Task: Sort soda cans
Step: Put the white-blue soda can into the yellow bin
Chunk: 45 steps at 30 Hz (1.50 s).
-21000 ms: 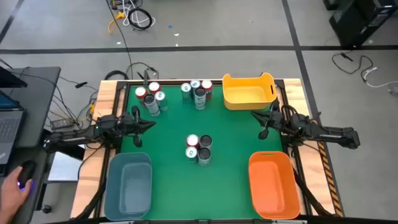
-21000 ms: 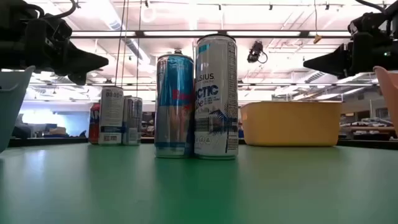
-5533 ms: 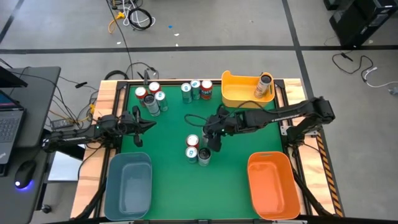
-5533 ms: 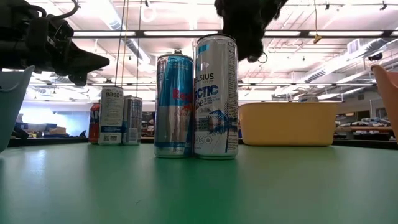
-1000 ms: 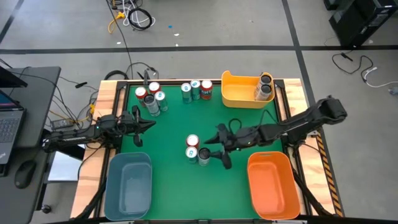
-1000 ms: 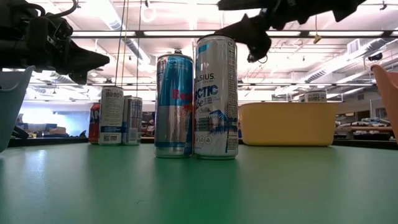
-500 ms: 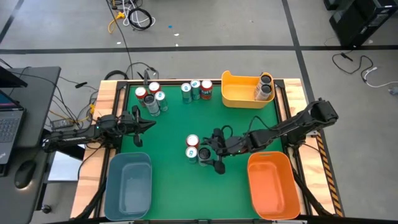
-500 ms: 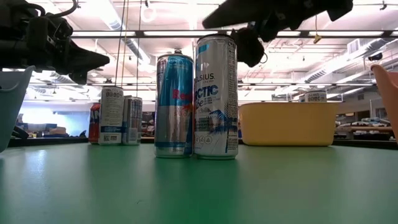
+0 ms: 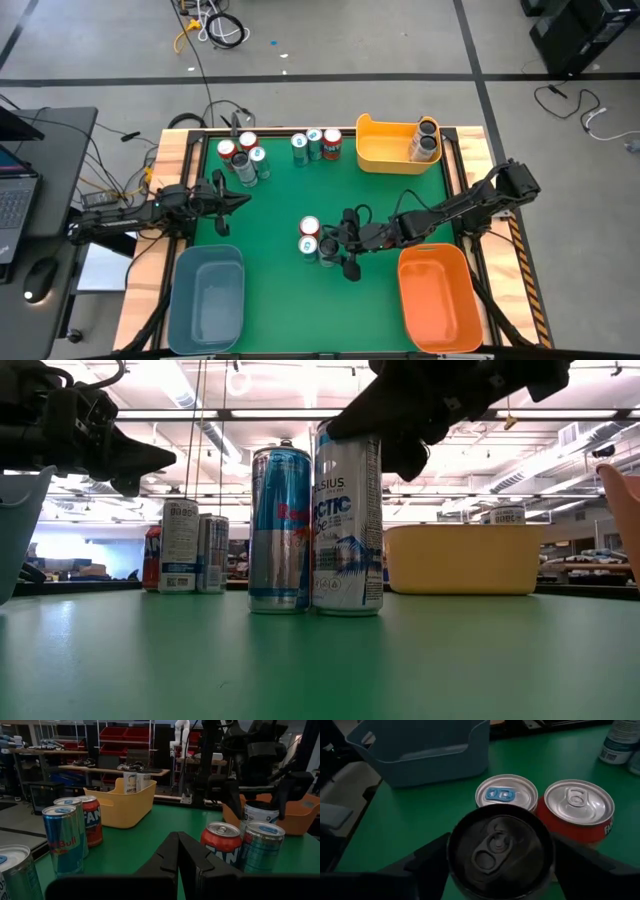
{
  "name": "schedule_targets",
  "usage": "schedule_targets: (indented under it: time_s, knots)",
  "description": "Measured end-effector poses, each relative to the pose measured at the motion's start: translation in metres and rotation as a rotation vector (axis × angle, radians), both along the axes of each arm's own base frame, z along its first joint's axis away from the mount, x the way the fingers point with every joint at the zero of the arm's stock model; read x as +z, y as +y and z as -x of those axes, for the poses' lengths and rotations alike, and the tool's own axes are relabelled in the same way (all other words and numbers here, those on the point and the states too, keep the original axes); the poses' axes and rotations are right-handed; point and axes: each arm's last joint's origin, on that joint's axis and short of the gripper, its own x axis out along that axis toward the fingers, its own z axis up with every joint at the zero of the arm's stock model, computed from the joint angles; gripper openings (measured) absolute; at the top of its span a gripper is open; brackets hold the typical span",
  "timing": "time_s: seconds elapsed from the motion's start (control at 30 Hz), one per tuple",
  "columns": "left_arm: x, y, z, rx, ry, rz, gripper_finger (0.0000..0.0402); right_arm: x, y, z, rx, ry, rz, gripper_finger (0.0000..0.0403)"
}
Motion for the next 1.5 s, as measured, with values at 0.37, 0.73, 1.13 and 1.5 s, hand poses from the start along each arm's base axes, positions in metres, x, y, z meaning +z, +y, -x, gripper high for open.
schedule_targets:
  time_s: [0.37,0.73,1.13,1.5]
  knots:
    - [0.000,0.000,0.000,0.000,-0.001,0.001,0.0010,0.033,-0.009,0.014,-0.099,-0.029,0.041,0.0246]
    - [0.000,0.000,0.000,0.000,-0.002,0.001,0.0010,0.136,-0.067,0.060,-0.604,-0.051,0.312,0.0246]
    - [0.000,0.000,0.000,0.000,-0.001,0.001,0.0010,0.136,-0.174,0.089,-1.097,0.083,0.362,0.0246]
    - [-0.003,0.000,0.000,-0.001,0.027,0.000,0.0010,0.078,-0.223,0.107,-1.279,0.148,0.269,0.0246]
